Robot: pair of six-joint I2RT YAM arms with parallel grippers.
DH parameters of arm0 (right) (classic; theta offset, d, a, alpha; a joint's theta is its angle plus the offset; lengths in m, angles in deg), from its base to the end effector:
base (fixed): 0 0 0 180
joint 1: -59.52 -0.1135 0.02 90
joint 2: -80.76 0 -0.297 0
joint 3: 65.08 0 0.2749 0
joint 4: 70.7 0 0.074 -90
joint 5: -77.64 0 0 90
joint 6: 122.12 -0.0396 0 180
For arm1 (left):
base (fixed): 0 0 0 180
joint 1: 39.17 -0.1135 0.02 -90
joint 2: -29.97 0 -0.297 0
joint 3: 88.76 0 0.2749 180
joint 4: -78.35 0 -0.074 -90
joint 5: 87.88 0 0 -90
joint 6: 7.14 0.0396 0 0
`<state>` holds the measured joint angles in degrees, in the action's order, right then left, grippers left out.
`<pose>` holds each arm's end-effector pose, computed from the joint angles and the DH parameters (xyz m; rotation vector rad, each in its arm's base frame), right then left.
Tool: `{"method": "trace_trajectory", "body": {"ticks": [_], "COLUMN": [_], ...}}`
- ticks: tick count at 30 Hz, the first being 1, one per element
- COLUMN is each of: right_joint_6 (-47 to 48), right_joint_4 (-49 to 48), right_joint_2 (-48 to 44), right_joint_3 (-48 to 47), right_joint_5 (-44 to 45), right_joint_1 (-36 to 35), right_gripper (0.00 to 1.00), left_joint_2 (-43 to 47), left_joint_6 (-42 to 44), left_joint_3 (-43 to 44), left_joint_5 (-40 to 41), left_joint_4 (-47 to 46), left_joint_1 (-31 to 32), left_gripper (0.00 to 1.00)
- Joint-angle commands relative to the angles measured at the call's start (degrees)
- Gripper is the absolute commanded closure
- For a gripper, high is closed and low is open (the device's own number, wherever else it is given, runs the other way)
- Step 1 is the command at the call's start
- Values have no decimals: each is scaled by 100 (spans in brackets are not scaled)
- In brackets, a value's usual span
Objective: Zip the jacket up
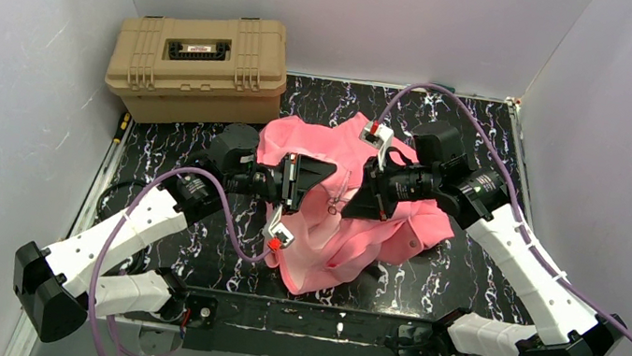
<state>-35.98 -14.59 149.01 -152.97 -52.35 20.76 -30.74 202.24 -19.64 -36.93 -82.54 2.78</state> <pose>0.1812 0.1781 0.4197 -1.0667 2.0190 1.1730 0.1689 -0.1854 0.3933 1.7190 -0.2123 0.4016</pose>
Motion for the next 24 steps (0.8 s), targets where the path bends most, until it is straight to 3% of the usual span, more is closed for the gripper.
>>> {"method": "trace_trajectory", "body": {"ticks": [1,24], "right_joint_6": [-20,51], "right_joint_4": [-150,24], "right_joint_2": [-87,-298], "right_joint_3": [-258,-147], "right_joint_5": [-106,30], "right_joint_1": [-42,-35], "right_gripper": [99,99], "left_joint_2": [128,164], "left_joint_6": [1750,1725], "left_joint_3": [38,31], "left_joint_5": [-108,-77], "left_joint_4": [51,108], "left_joint_1": [-4,-11], "left_gripper": [100,100]}}
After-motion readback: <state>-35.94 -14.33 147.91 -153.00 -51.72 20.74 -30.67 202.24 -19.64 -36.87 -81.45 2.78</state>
